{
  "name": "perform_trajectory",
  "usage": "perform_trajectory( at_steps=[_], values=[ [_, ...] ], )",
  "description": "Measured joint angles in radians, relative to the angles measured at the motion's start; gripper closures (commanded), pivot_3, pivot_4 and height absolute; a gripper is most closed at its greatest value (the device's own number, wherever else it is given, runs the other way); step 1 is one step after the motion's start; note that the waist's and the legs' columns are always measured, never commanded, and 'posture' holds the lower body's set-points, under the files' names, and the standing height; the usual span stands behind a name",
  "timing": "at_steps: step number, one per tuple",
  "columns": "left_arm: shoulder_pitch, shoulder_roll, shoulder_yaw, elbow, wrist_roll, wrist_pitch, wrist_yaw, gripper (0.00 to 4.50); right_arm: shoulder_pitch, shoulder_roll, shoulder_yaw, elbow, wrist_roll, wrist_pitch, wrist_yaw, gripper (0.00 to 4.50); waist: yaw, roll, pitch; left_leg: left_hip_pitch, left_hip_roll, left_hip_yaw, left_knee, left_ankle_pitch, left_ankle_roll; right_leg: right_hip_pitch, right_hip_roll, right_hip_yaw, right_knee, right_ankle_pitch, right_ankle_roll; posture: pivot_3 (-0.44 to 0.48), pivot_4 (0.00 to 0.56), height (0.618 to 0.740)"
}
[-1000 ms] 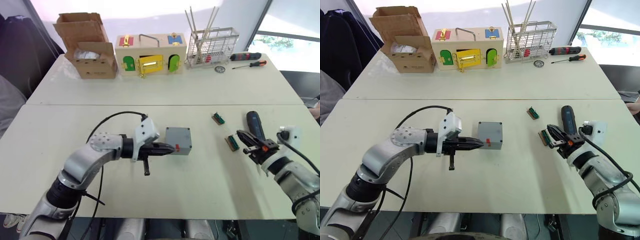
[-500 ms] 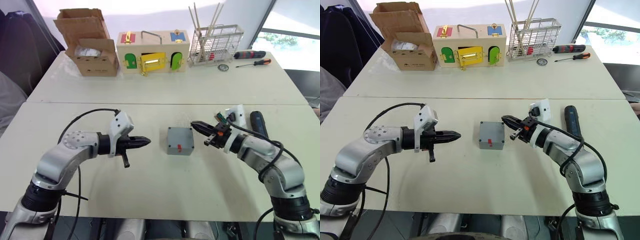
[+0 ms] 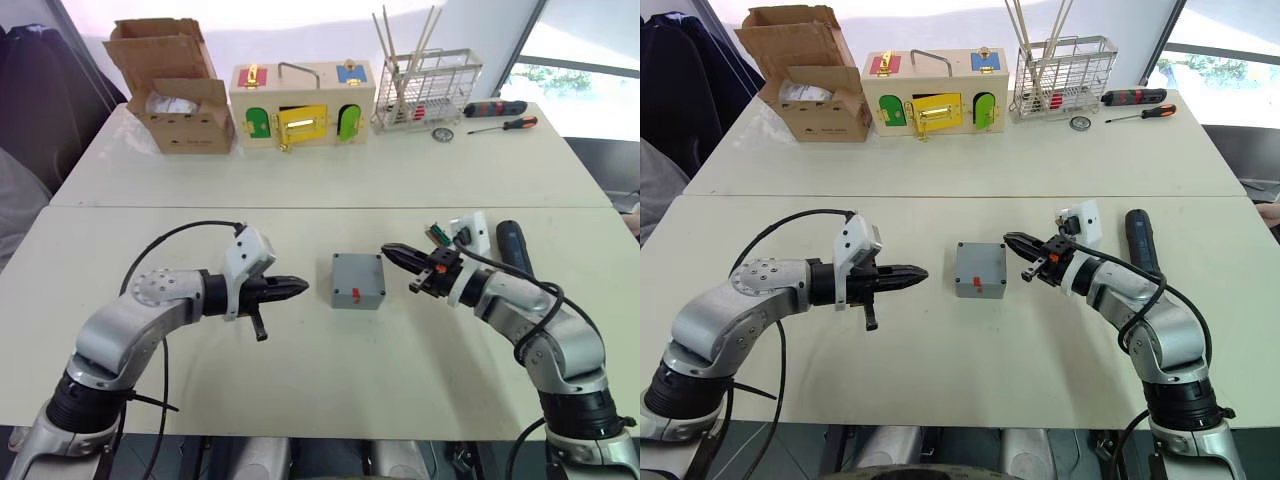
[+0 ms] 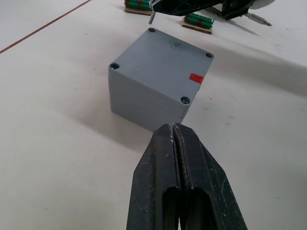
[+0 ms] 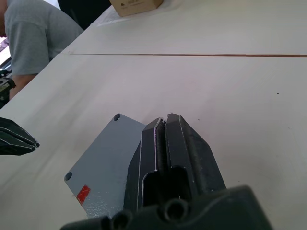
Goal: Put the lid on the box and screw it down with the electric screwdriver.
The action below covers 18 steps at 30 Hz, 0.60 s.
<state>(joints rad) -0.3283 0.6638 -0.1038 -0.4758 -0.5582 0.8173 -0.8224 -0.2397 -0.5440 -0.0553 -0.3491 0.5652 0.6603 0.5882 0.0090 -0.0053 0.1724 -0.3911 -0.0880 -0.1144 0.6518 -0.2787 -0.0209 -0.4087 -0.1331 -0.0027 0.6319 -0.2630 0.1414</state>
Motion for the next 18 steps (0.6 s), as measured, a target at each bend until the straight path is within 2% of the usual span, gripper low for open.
perform_trajectory(
  at_steps=[18],
  values=[
    [-0.02, -0.009, -0.001, 0.005, 0.001, -0.002, -0.003, 4.5, 0.03, 0.015, 0.002, 0.002, -0.012, 0.008, -0.006, 4.45, 0.0, 0.0, 0.0, 0.0, 0.0, 0.0, 0.0, 0.0, 0.0, 0.0, 0.0, 0.0, 0.0, 0.0, 0.0, 0.0, 0.15, 0.734]
  ],
)
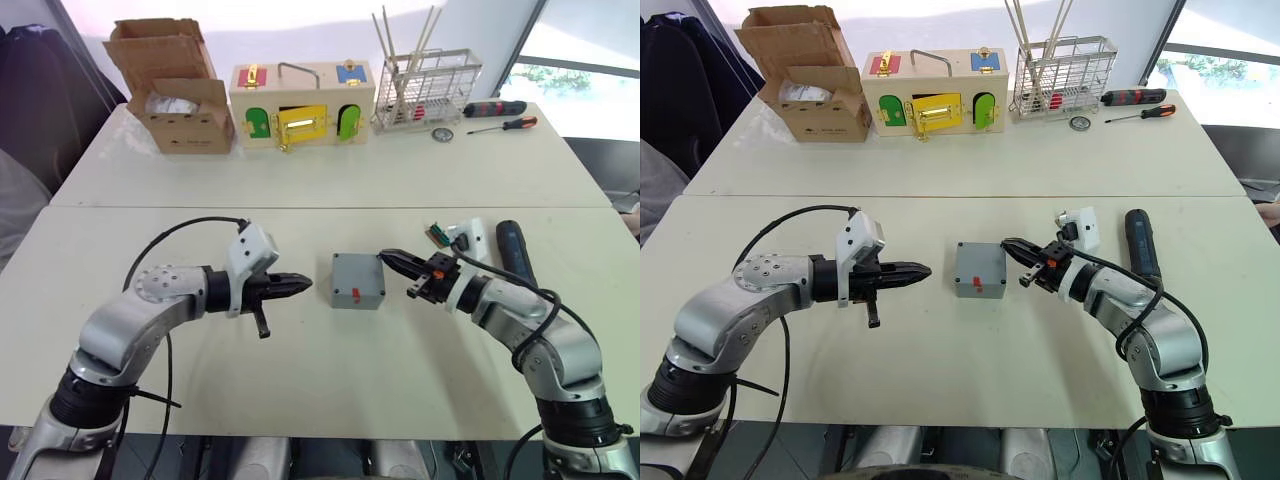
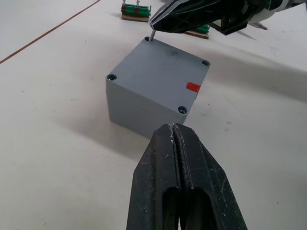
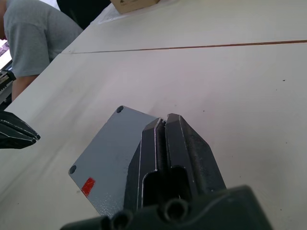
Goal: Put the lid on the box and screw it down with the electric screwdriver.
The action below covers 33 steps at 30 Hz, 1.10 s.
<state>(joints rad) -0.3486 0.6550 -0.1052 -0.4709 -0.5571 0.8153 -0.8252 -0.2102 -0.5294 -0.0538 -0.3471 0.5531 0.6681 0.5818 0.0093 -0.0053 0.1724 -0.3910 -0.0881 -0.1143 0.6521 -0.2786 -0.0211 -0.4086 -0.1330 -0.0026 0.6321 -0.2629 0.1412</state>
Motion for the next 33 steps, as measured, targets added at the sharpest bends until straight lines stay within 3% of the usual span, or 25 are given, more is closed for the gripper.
perform_trajectory(
  at_steps=[14, 16, 22, 23, 28, 31, 33],
  values=[
    [0.0, -0.02, 0.0, 0.002, 0.003, -0.005, 0.006, 4.5, -0.029, 0.001, 0.032, 0.039, -0.041, -0.03, 0.03, 4.45, -0.001, 0.0, 0.0, 0.0, 0.0, 0.0, 0.0, 0.0, -0.001, 0.0, 0.0, 0.0, 0.0, 0.0, 0.0, 0.0, 0.15, 0.734],
    [0.001, -0.024, 0.0, 0.002, 0.003, -0.007, 0.008, 4.5, -0.029, -0.001, 0.04, 0.039, -0.051, -0.035, 0.039, 3.66, -0.001, 0.0, 0.0, 0.0, 0.0, 0.0, 0.0, 0.0, -0.001, 0.0, 0.0, 0.0, 0.0, 0.0, 0.0, 0.0, 0.15, 0.734],
    [0.0, -0.035, 0.0, 0.002, 0.003, -0.017, 0.011, 4.5, -0.036, -0.002, 0.03, 0.039, -0.056, -0.032, 0.042, 0.64, -0.001, 0.0, 0.0, 0.0, 0.0, 0.0, 0.001, 0.001, -0.001, 0.0, 0.0, 0.0, 0.0, 0.0, 0.0, 0.0, 0.15, 0.734],
    [0.0, -0.039, 0.0, 0.002, 0.002, -0.018, 0.01, 4.5, -0.041, -0.003, 0.013, 0.037, -0.055, -0.029, 0.036, 0.35, -0.001, 0.0, 0.0, 0.0, 0.0, 0.0, 0.001, 0.001, -0.001, 0.0, 0.0, 0.0, 0.0, 0.0, 0.0, 0.0, 0.15, 0.734],
    [-0.027, -0.076, 0.001, -0.004, -0.053, -0.006, -0.004, 4.5, -0.096, -0.117, -0.163, 0.013, 0.031, 0.092, 0.001, 0.35, 0.005, 0.001, 0.001, -0.001, 0.0, 0.0, 0.002, 0.0, -0.001, 0.001, -0.001, 0.0, 0.0, 0.0, 0.0, 0.0, 0.15, 0.734],
    [-0.072, -0.079, 0.0, -0.038, -0.105, 0.012, -0.026, 4.5, -0.137, -0.346, -0.257, 0.025, 0.075, 0.243, 0.042, 0.35, 0.004, 0.001, 0.001, -0.001, -0.001, 0.0, 0.004, -0.001, 0.003, 0.002, -0.001, 0.0, -0.001, 0.0, 0.0, 0.0, 0.15, 0.734],
    [-0.1, -0.072, -0.03, -0.069, -0.115, 0.012, -0.052, 4.5, -0.146, -0.573, -0.238, 0.097, 0.059, 0.361, 0.11, 0.35, 0.002, 0.002, 0.001, -0.001, 0.0, 0.002, 0.004, -0.003, 0.005, 0.002, 0.0, -0.001, -0.001, 0.0, 0.0, 0.0, 0.15, 0.734]
  ],
)
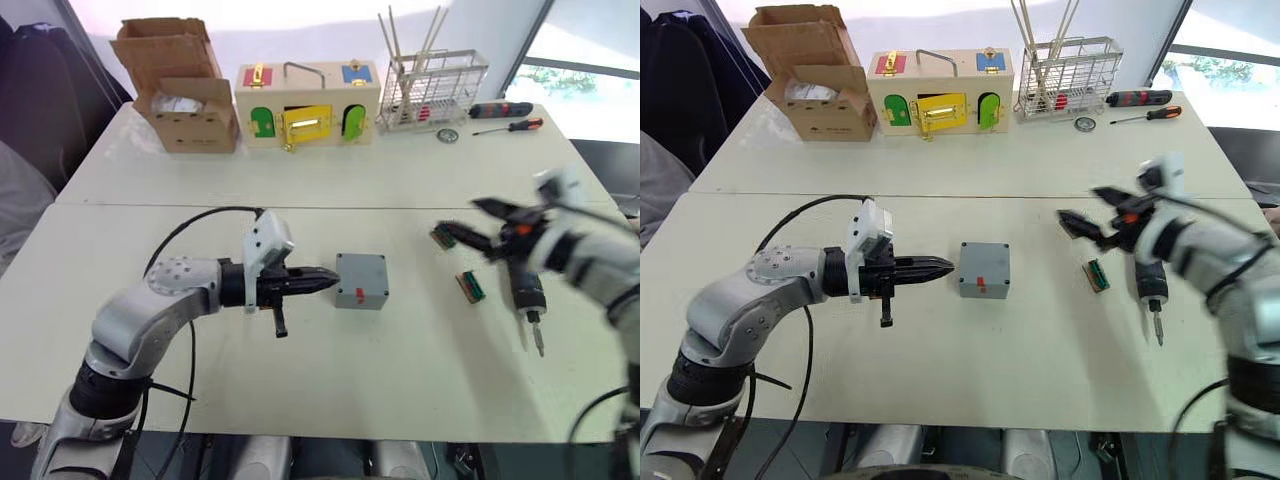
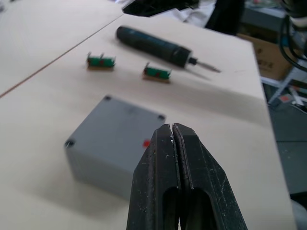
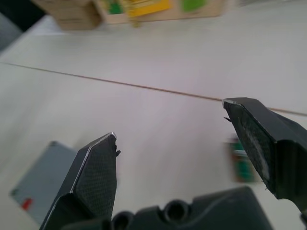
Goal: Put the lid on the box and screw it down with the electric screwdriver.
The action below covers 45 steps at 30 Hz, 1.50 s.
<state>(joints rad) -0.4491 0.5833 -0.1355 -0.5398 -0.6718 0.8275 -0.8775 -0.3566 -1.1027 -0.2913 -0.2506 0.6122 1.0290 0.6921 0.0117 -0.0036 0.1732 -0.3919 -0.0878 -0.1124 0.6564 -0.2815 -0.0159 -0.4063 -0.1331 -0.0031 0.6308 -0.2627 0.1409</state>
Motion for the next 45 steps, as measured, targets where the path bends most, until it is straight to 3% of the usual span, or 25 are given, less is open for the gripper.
perform_trajectory(
  at_steps=[6, 10, 14, 27, 36, 45],
  values=[
    [-0.009, 0.0, -0.088, -0.016, -0.003, -0.001, -0.04, 4.5, -0.146, -0.198, 0.169, 0.207, 0.031, 0.29, 0.146, 0.35, -0.024, 0.004, 0.002, 0.0, 0.001, 0.003, 0.003, -0.002, 0.003, 0.0, 0.0, 0.001, 0.001, 0.0, 0.0, 0.0, 0.15, 0.734],
    [-0.01, 0.002, -0.112, -0.023, 0.005, -0.011, -0.046, 4.5, -0.312, -0.243, 0.379, 0.314, -0.003, 0.374, 0.238, 0.35, -0.025, 0.004, 0.002, -0.001, 0.0, 0.003, 0.004, -0.003, 0.004, 0.0, -0.001, 0.001, 0.0, 0.0, 0.0, 0.0, 0.15, 0.734],
    [0.013, -0.01, -0.126, -0.032, 0.016, -0.013, -0.018, 4.5, -0.497, -0.171, 0.582, 0.547, -0.089, 0.409, 0.32, 0.35, -0.026, 0.003, 0.003, -0.002, 0.0, 0.003, 0.005, -0.003, 0.005, 0.0, -0.001, 0.002, 0.0, 0.0, 0.0, 0.0, 0.15, 0.734],
    [0.054, -0.057, -0.128, -0.095, 0.013, 0.011, 0.098, 4.5, -0.719, 0.035, 0.996, 1.019, -0.464, 0.17, 0.624, 0.35, -0.026, 0.003, 0.004, -0.002, 0.0, 0.003, 0.006, 0.001, -0.002, -0.001, 0.0, 0.001, 0.001, 0.0, 0.001, 0.0, 0.15, 0.734],
    [0.072, -0.074, -0.129, -0.102, 0.017, 0.017, 0.161, 4.5, -0.759, 0.108, 1.065, 1.204, -0.702, -0.017, 0.78, 2.73, -0.018, 0.0, 0.003, -0.001, -0.001, 0.0, 0.008, 0.001, -0.003, 0.002, 0.0, 0.0, 0.001, 0.001, 0.001, 0.0, 0.15, 0.734],
    [0.086, -0.069, -0.126, -0.101, 0.026, 0.013, 0.178, 4.5, -0.776, 0.155, 0.921, 1.346, -0.767, -0.082, 0.753, 2.73, -0.018, -0.005, 0.0, 0.0, -0.002, 0.0, 0.008, 0.002, -0.004, 0.004, -0.001, 0.0, 0.001, 0.001, 0.001, 0.0, 0.15, 0.734]
  ],
)
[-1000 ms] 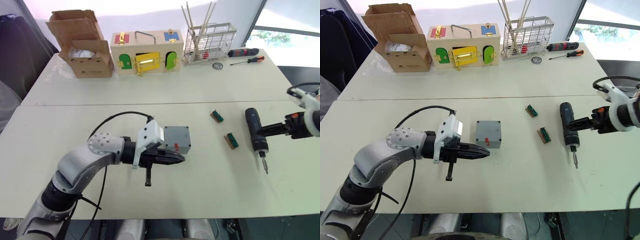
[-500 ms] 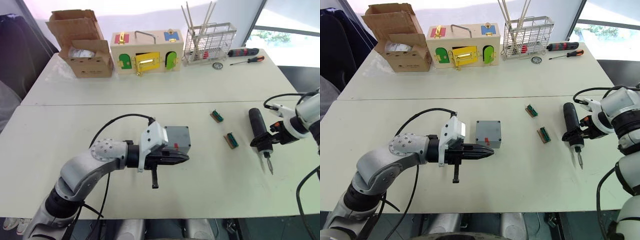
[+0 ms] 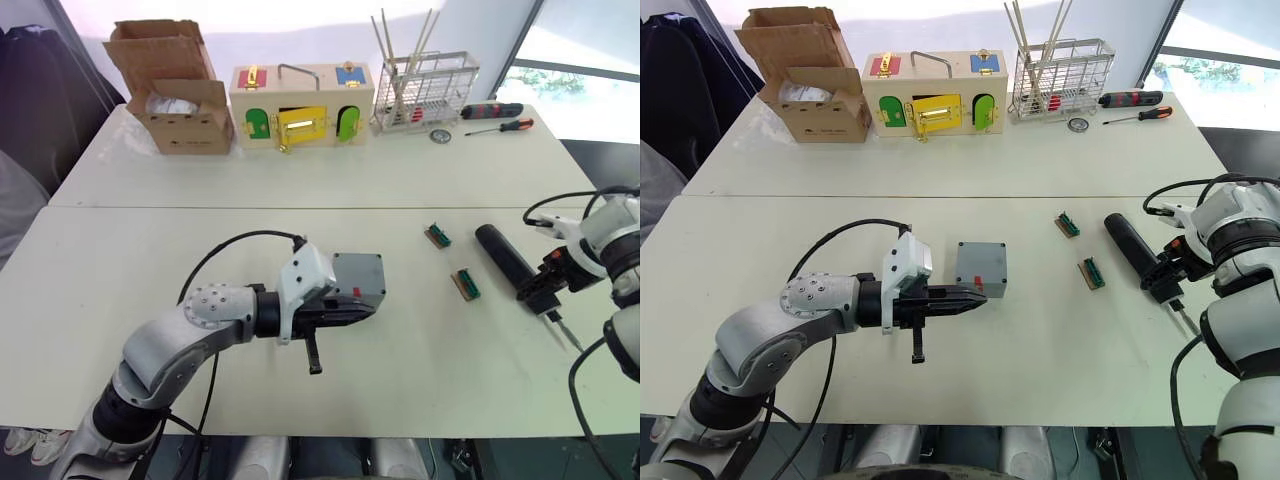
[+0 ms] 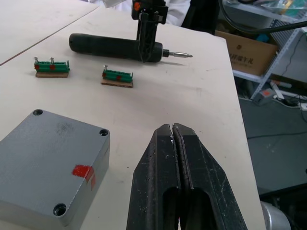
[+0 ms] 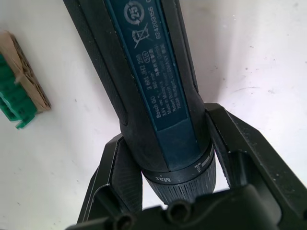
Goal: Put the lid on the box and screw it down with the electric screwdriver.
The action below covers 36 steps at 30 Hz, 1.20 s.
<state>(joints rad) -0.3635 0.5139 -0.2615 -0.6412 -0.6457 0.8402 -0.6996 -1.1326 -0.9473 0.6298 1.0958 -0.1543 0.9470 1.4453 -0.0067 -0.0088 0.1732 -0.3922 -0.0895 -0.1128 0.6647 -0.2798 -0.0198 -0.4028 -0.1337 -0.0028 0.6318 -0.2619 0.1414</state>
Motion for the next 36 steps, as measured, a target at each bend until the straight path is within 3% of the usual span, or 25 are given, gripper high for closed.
perform_trajectory(
  at_steps=[5, 7, 10, 13, 17, 20, 23, 36],
  values=[
    [-0.021, 0.058, 0.01, 0.065, 0.033, -0.038, -0.044, 4.5, -0.107, 0.009, -0.279, 0.027, 0.095, 0.019, -0.209, 2.73, -0.013, 0.016, 0.008, -0.002, 0.0, 0.006, -0.004, 0.0, 0.0, -0.008, 0.0, 0.005, 0.002, 0.0, 0.0, 0.0, 0.15, 0.734],
    [-0.044, 0.074, 0.024, 0.07, 0.031, -0.043, -0.067, 4.5, -0.107, -0.012, -0.395, -0.085, 0.136, 0.039, -0.293, 2.73, -0.007, 0.017, 0.008, -0.006, 0.001, 0.005, -0.007, 0.001, -0.001, -0.014, 0.002, 0.003, 0.002, 0.0, 0.0, 0.0, 0.15, 0.734],
    [-0.073, 0.094, 0.056, 0.086, 0.021, -0.042, -0.096, 4.5, 0.037, 0.01, -0.689, -0.464, 0.222, 0.101, -0.467, 2.73, -0.002, 0.016, 0.007, -0.019, 0.002, 0.004, -0.004, 0.002, -0.003, -0.03, 0.001, 0.002, 0.009, 0.0, 0.0, 0.0, 0.15, 0.734],
    [-0.1, 0.095, 0.086, 0.129, 0.021, -0.041, -0.105, 4.5, 0.201, 0.213, -0.979, -0.847, 0.337, 0.093, -0.638, 2.73, -0.005, 0.016, 0.008, -0.02, 0.001, 0.006, -0.001, 0.002, -0.003, -0.03, -0.001, 0.003, 0.014, 0.0, 0.0, 0.0, 0.15, 0.734],
    [-0.138, 0.09, 0.095, 0.219, 0.027, -0.044, -0.107, 4.5, 0.295, 0.558, -1.175, -1.234, 0.511, 0.044, -0.833, 2.73, -0.004, 0.016, 0.008, -0.017, 0.001, 0.004, 0.002, 0.004, -0.006, -0.029, 0.0, 0.004, 0.019, 0.0, 0.0, 0.0, 0.15, 0.734],
    [-0.171, 0.073, 0.091, 0.323, 0.051, -0.066, -0.125, 4.5, 0.399, 0.756, -1.164, -1.461, 0.644, -0.014, -0.9, 2.73, 0.0, 0.015, 0.007, -0.016, 0.001, -0.001, 0.002, 0.004, -0.006, -0.026, 0.001, 0.002, 0.019, 0.0, 0.0, 0.0, 0.15, 0.734],
    [-0.196, 0.059, 0.074, 0.374, 0.077, -0.088, -0.151, 4.5, 0.523, 0.816, -1.098, -1.492, 0.661, -0.079, -0.942, 2.73, 0.002, 0.014, 0.006, -0.016, -0.002, 0.0, 0.003, 0.004, -0.005, -0.024, -0.001, 0.004, 0.017, 0.0, 0.0, 0.0, 0.15, 0.734],
    [-0.268, -0.011, -0.047, 0.504, 0.215, -0.176, -0.244, 4.5, 0.679, 0.766, -1.0, -1.48, 0.658, -0.303, -1.009, 2.73, -0.013, 0.015, 0.006, -0.015, 0.0, 0.002, 0.0, 0.005, -0.006, -0.027, 0.003, 0.004, 0.018, 0.0, 0.0, 0.0, 0.15, 0.734]
  ],
)
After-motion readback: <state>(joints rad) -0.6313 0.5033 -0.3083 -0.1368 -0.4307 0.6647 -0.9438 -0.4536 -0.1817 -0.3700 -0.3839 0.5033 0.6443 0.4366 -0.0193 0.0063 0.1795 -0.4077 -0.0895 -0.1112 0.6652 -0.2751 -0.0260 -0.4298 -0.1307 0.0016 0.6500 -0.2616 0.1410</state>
